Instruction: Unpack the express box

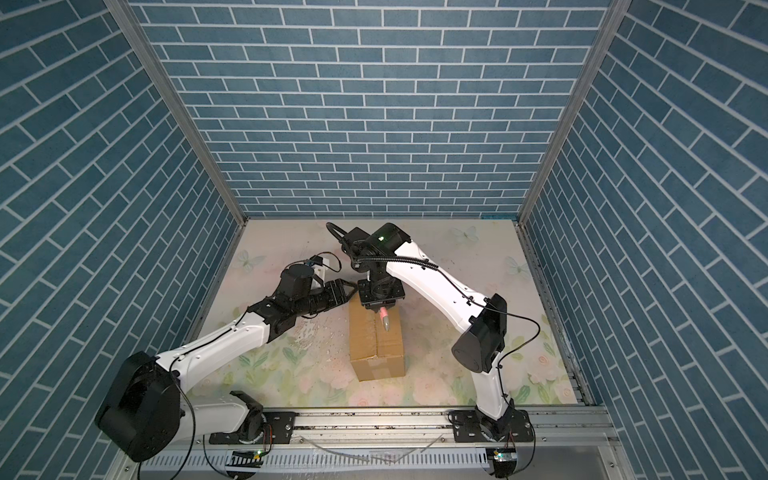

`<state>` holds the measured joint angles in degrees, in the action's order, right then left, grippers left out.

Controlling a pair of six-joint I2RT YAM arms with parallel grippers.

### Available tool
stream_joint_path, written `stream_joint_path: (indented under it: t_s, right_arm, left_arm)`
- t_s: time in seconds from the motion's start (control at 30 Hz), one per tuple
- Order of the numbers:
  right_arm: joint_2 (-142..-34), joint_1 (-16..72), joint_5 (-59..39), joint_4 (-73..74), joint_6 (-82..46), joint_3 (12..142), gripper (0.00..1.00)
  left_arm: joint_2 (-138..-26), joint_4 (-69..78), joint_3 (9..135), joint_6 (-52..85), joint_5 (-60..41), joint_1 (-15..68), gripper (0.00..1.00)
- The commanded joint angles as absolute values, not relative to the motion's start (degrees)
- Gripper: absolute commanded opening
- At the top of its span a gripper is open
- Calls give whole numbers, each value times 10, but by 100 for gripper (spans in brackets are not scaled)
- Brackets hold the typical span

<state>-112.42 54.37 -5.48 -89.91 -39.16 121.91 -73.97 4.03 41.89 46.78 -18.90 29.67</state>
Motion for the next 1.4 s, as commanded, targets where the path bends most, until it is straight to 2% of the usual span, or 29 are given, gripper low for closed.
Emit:
stream_joint_path:
  t_s: [0.0,0.57,1.37]
  right_arm:
    - [-1129,548,-64,-904,-397,1205,0]
    - [-1126,548,-29,-938,-399,1206,0]
    - [-1127,550,-29,-976,-391,1218,0]
  left_arm:
    - [-744,12,402,465,-172,298,67]
    - [-744,16,402,467,-171,298,67]
    - [-748,26,402,472,-171,299,67]
